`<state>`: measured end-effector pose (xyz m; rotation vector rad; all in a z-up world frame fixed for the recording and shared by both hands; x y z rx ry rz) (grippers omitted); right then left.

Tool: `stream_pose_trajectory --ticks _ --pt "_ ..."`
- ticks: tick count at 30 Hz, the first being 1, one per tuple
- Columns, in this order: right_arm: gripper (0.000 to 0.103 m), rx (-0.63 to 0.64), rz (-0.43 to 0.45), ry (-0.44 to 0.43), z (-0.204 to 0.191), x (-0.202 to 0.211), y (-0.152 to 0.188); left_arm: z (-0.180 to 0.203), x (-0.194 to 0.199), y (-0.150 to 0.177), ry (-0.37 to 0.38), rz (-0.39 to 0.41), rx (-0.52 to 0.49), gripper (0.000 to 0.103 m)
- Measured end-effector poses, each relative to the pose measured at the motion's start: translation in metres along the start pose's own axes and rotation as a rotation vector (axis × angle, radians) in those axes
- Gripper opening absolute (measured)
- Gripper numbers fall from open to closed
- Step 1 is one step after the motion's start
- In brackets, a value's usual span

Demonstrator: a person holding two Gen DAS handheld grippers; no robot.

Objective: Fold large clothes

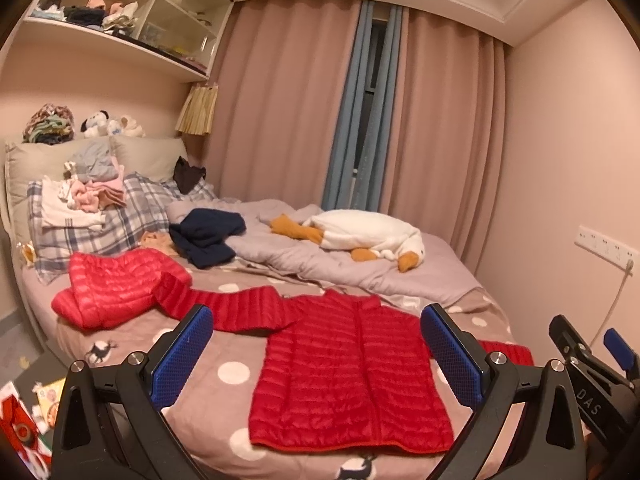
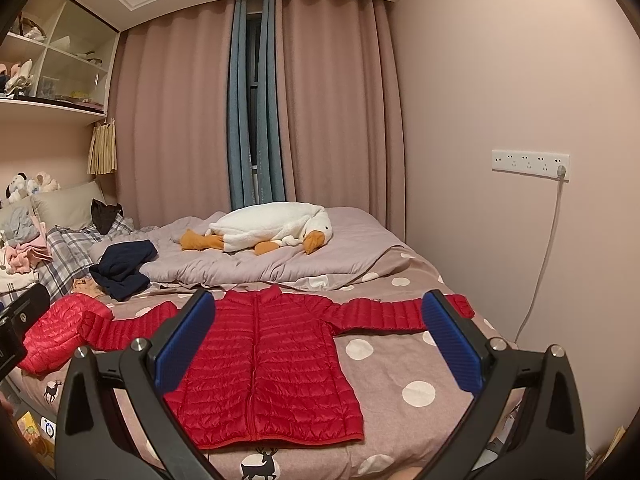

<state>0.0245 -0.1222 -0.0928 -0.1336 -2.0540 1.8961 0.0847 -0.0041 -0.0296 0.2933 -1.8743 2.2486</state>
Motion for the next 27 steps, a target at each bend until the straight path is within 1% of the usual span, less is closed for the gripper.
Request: stream_pose_trajectory --ticks 12,17,19,21,24,27 --pt "0.103 -0.001 -0.009 0.001 0.0 -0.002 0.003 -0.002 -0.004 0.003 -0.01 -0.008 0.007 0.102" --pt "0.103 0.011 -0.013 0.01 -0.002 -0.008 0.003 -0.003 -0.016 0.001 -0.009 -0.006 0.026 0.102" --pt "0.103 0.01 -0.011 0.022 -0.001 -0.014 0.002 -0.002 -0.026 0.0 -0.007 -0.015 0.021 0.102" --pt "0.103 -0.003 -0.015 0.03 0.002 -0.026 0.0 -0.002 -0.041 -0.001 -0.02 -0.019 0.015 0.102" --pt "0.103 -0.003 -0.036 0.041 0.005 -0.051 0.0 -0.011 -0.072 0.0 -0.087 -0.048 0.011 0.102" --pt "0.103 -0.003 -0.07 0.072 0.01 -0.084 0.003 -0.021 -0.108 0.003 -0.112 -0.097 0.017 0.102"
Point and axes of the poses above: each gripper's, at about its wrist camera, not at the fingertips, and x roughly against the way its jaws point, z to its right, y to its underside, the point moved 8 cm from there along -x, roughly the way its jaws point, and after that the axes turned 1 degree about -y, right-handed, at the moved point
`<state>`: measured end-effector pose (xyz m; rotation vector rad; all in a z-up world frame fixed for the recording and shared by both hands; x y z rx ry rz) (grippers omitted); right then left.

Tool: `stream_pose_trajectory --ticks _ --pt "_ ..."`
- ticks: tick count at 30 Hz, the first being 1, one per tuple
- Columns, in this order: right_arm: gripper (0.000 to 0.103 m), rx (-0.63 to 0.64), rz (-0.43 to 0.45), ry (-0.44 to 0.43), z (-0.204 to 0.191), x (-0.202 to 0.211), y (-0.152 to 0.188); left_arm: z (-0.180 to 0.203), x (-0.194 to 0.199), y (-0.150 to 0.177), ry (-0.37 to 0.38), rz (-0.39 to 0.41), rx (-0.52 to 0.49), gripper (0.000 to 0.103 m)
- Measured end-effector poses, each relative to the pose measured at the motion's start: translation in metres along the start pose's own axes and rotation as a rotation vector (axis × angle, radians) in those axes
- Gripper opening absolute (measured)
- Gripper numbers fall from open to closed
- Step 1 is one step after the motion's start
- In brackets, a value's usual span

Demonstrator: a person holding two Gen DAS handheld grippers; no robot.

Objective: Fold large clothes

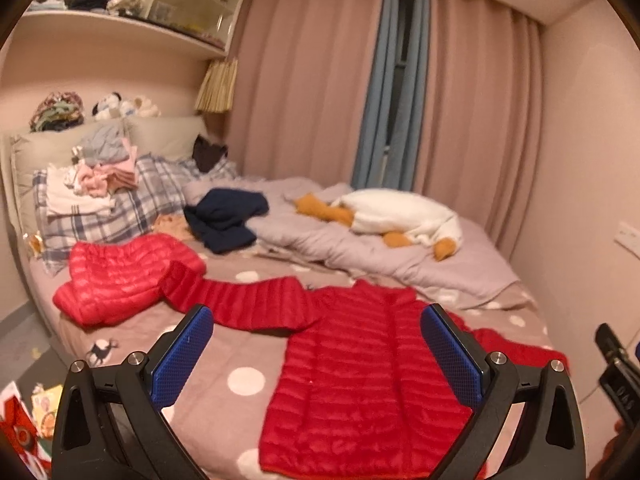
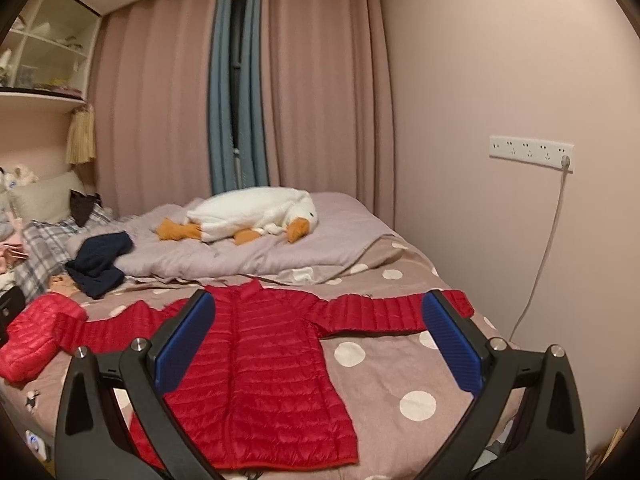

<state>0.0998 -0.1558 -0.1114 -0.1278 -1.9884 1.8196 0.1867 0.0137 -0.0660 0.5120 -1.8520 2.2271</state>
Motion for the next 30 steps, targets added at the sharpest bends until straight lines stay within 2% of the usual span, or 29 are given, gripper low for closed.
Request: stream_pose_trajectory --ticks 6,10,11,13,16,18,20,23,25,27,30 --pt "0.103 -0.053 -0.109 -0.075 0.004 -0.09 0.003 -0.017 -0.085 -0.006 -0.009 -0.06 0.021 0.102" --pt "0.103 -0.113 -0.169 -0.029 0.027 -0.171 0.008 -0.05 -0.161 -0.005 0.012 -0.054 0.104 0.102" --pt "0.103 -0.127 -0.182 -0.014 0.037 -0.191 0.012 -0.064 -0.185 0.001 -0.004 -0.069 0.132 0.102" --pt "0.103 -0.165 -0.238 0.027 0.063 -0.236 0.03 -0.097 -0.231 0.02 -0.05 -0.149 0.196 0.102" --pt "0.103 -0.252 -0.305 0.097 0.11 -0.288 0.062 -0.155 -0.277 0.045 -0.144 -0.166 0.319 0.102" --pt "0.103 -0.32 -0.344 0.138 0.142 -0.313 0.083 -0.197 -0.298 0.063 -0.246 -0.196 0.392 0.102" --pt "0.103 -0.381 -0.368 0.165 0.17 -0.329 0.103 -0.225 -0.311 0.081 -0.277 -0.253 0.442 0.102" --pt "0.101 -0.457 -0.424 0.216 0.203 -0.347 0.13 -0.268 -0.313 0.114 -0.306 -0.26 0.579 0.102" --pt "0.099 -0.503 -0.439 0.246 0.222 -0.348 0.149 -0.285 -0.315 0.136 -0.298 -0.305 0.651 0.102" --pt "0.098 -0.573 -0.46 0.267 0.236 -0.345 0.165 -0.284 -0.318 0.146 -0.215 -0.314 0.693 0.102" --pt "0.098 -0.661 -0.432 0.267 0.252 -0.337 0.175 -0.269 -0.328 0.14 -0.072 -0.303 0.732 0.102"
Point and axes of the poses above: each gripper's, at about its wrist camera, not at the fingertips, and x roughly against the way its jaws point, z to its right, y to its underside, the point moved 8 cm from there along -x, roughly the way its jaws point, and after that the axes turned 1 degree about -y, right-handed, at the moved point
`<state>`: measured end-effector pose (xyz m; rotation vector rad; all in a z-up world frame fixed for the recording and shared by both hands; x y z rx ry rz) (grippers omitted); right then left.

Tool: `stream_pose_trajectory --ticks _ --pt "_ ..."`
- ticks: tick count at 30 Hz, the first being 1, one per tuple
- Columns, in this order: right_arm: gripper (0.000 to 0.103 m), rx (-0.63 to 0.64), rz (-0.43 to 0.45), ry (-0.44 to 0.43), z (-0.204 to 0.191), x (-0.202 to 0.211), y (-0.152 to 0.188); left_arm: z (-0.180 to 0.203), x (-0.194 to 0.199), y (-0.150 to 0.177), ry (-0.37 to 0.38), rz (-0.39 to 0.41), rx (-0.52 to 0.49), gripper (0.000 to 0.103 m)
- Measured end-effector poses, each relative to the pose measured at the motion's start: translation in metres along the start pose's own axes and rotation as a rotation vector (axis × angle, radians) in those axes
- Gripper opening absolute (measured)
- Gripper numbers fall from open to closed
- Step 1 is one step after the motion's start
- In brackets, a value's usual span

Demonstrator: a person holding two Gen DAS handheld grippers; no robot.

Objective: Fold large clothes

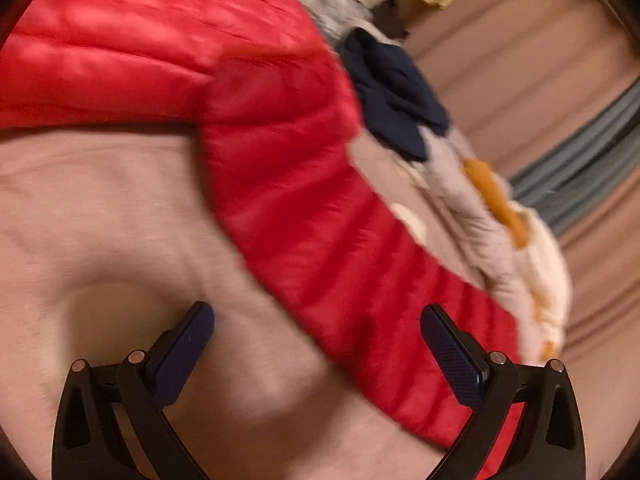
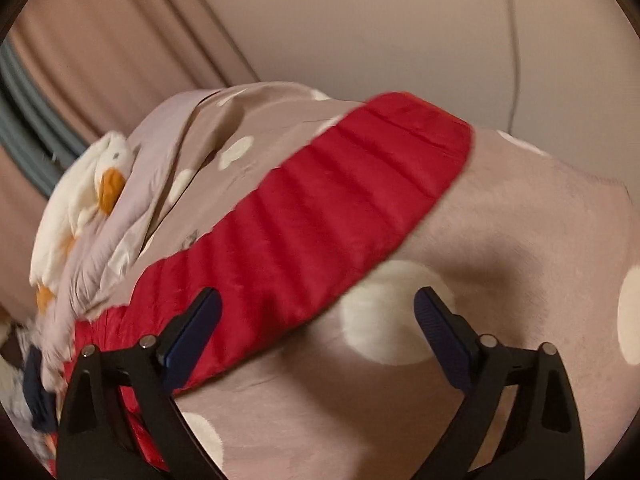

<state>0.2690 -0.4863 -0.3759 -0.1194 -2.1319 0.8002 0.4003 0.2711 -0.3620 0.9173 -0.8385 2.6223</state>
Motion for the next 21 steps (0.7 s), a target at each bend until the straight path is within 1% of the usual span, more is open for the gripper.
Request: stream_pose_trajectory --ticks 2,3,4,5,6,7,8,9,11,12,13,14,15,16,17,18,19,20,21 --pt "0.099 -0.041 0.01 -0.004 0.009 0.0 -0.001 0.01 -0.011 -0.005 0.088 -0.021 0.046 0.101" --pt "0.099 -0.068 0.001 -0.021 0.013 -0.003 0.0 0.015 -0.019 -0.007 0.152 -0.028 0.088 0.1" --pt "0.099 -0.097 -0.014 -0.052 0.015 -0.007 0.003 0.016 -0.028 -0.009 0.183 -0.032 0.093 0.092" --pt "0.099 -0.119 -0.022 -0.084 0.016 -0.014 0.003 0.02 -0.033 -0.007 0.186 -0.041 0.069 0.082" --pt "0.099 -0.145 -0.024 -0.138 0.014 -0.018 0.005 0.021 -0.04 -0.003 0.154 -0.06 0.051 0.057" --pt "0.099 -0.157 -0.015 -0.175 0.014 -0.021 0.004 0.016 -0.047 0.001 0.105 -0.079 0.049 0.037" --pt "0.099 -0.169 -0.001 -0.208 0.012 -0.022 0.004 0.014 -0.05 0.001 0.07 -0.069 0.048 0.03" --pt "0.099 -0.19 0.025 -0.252 0.008 -0.023 0.003 0.012 -0.048 0.002 0.066 -0.056 0.053 0.026" --pt "0.097 -0.226 0.05 -0.321 0.002 -0.024 0.004 0.008 -0.042 0.002 0.079 -0.046 0.101 0.02" --pt "0.089 -0.23 0.047 -0.348 -0.004 -0.027 0.005 0.007 -0.041 0.002 0.077 -0.04 0.128 0.017" --pt "0.078 -0.208 0.03 -0.355 -0.01 -0.03 0.007 0.006 -0.041 0.001 0.072 -0.036 0.132 0.014" --pt "0.042 -0.185 0.005 -0.35 -0.016 -0.036 0.011 0.006 -0.039 0.0 0.051 -0.027 0.117 0.013" --pt "0.008 -0.183 -0.019 -0.344 -0.019 -0.043 0.014 0.007 -0.035 0.001 0.021 -0.014 0.093 0.012" --pt "0.008 -0.211 -0.057 -0.349 -0.019 -0.053 0.019 0.008 -0.035 0.0 -0.016 0.001 0.067 0.012" --pt "0.007 -0.245 -0.064 -0.358 -0.017 -0.057 0.022 0.012 -0.031 -0.002 -0.066 0.021 0.033 0.011" --pt "0.006 -0.261 -0.045 -0.363 -0.015 -0.057 0.022 0.014 -0.025 -0.003 -0.11 0.043 0.0 0.011" --pt "0.006 -0.248 -0.031 -0.352 -0.015 -0.052 0.019 0.017 -0.017 -0.004 -0.148 0.069 -0.035 0.011" --pt "0.006 -0.224 -0.009 -0.317 -0.012 -0.047 0.014 0.016 -0.014 -0.005 -0.166 0.085 -0.051 0.011" --pt "0.006 -0.194 0.032 -0.273 -0.01 -0.034 0.006 0.015 -0.01 -0.006 -0.173 0.086 -0.062 0.011"
Point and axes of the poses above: each gripper's, at about its wrist camera, not at the fingertips, and x roughly against the way its jaws point, z to its right, y to its underside, the point moved 8 cm from there along -x, roughly the way its jaws point, and after that the axes turned 1 degree about -y, right-handed, at the moved point
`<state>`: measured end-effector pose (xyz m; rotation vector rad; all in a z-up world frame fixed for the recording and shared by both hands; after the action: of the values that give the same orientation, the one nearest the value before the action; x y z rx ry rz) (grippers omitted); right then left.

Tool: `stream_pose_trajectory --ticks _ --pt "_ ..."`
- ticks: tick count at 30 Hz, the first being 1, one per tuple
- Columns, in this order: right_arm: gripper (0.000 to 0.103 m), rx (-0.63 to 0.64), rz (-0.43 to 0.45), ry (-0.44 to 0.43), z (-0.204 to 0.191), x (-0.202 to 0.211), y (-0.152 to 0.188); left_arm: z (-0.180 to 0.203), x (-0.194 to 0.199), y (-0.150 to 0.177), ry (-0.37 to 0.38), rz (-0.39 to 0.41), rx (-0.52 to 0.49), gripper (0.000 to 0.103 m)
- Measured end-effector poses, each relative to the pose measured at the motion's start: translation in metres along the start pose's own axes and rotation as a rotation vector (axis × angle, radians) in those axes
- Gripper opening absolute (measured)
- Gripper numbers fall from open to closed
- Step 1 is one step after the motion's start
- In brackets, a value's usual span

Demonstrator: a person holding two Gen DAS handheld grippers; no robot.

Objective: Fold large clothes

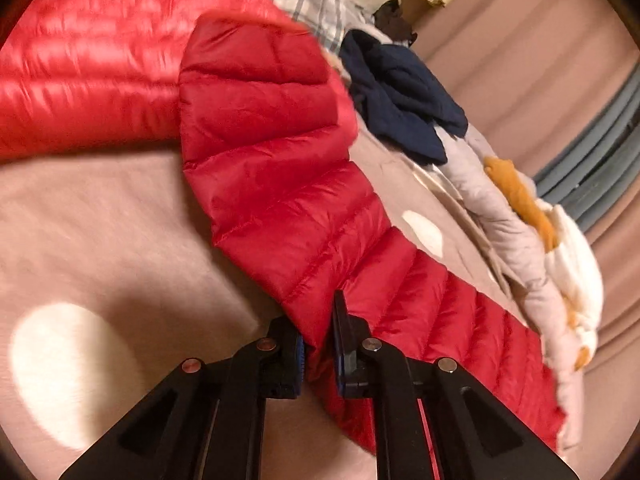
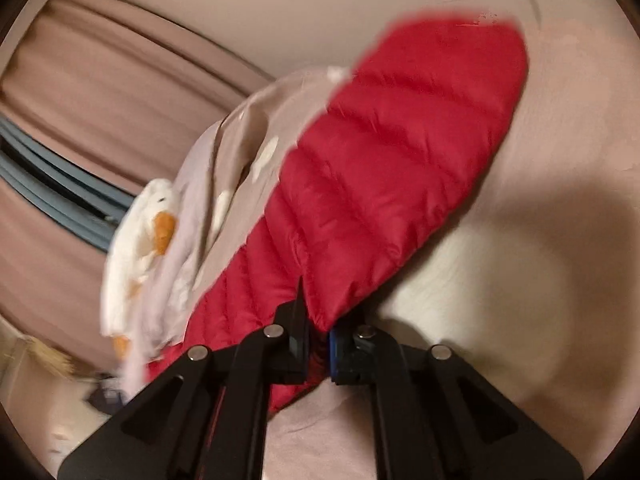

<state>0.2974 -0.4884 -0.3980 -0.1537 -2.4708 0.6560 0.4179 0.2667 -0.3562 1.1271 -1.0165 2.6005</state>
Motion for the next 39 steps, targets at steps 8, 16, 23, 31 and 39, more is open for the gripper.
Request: stream_pose_trajectory --ticks 8,16,23,31,39 --pt "0.006 0.048 0.115 0.154 0.013 0.066 -0.029 0.012 0.033 0.02 0.015 -0.009 -0.061 0.011" --pt "0.017 -0.077 0.115 0.163 0.079 0.103 -0.035 0.006 0.06 0.034 -0.006 0.007 -0.074 0.011" --pt "0.046 -0.214 0.136 0.099 0.112 0.098 -0.041 -0.005 0.046 0.041 -0.088 -0.025 -0.094 0.011" --pt "0.032 -0.066 0.207 0.216 0.105 0.073 -0.052 0.003 0.046 0.041 -0.159 0.017 -0.153 0.011" --pt "0.01 0.116 0.295 0.118 0.018 0.115 -0.067 0.015 0.058 0.039 -0.192 0.076 -0.232 0.011"
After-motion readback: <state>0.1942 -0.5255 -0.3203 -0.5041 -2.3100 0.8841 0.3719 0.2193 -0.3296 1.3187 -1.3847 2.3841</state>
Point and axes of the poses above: each gripper's, at about its wrist camera, not at the fingertips, and x roughly against the way its jaws point, z to its right, y to its underside, the point moved 8 cm from there along -x, roughly the way its jaws point, and after that the axes turned 1 degree about -y, right-handed, at the moved point
